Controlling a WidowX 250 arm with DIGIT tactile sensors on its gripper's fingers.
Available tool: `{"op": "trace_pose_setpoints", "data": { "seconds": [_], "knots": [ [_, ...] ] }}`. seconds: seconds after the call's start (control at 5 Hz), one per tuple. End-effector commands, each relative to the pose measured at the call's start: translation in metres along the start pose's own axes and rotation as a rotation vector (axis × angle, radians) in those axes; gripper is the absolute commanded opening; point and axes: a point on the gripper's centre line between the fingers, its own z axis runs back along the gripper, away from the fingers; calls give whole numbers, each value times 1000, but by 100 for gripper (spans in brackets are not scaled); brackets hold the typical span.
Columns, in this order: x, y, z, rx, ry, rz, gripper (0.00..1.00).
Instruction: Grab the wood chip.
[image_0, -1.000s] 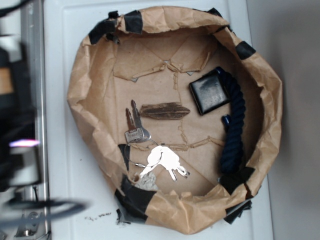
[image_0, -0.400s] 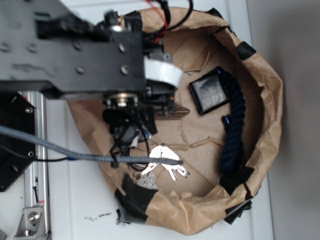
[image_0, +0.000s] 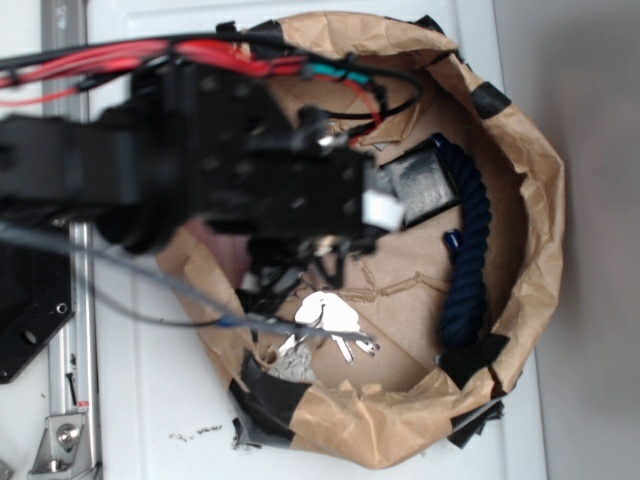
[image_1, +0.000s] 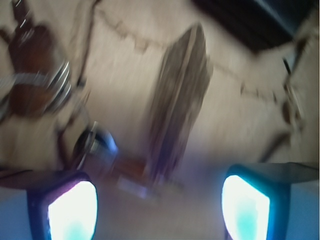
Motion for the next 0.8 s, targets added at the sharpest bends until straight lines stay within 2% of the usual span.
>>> {"op": "trace_pose_setpoints", "data": {
  "seconds": [0.0, 0.2, 0.4, 0.6],
  "knots": [
    [13, 22, -32, -35, 71, 119, 98],
    [6, 36, -35, -12, 96, 199, 0],
    [-2, 46, -18, -11, 77, 242, 0],
    [-5, 55, 30, 8, -52, 297, 0]
  ]
}}
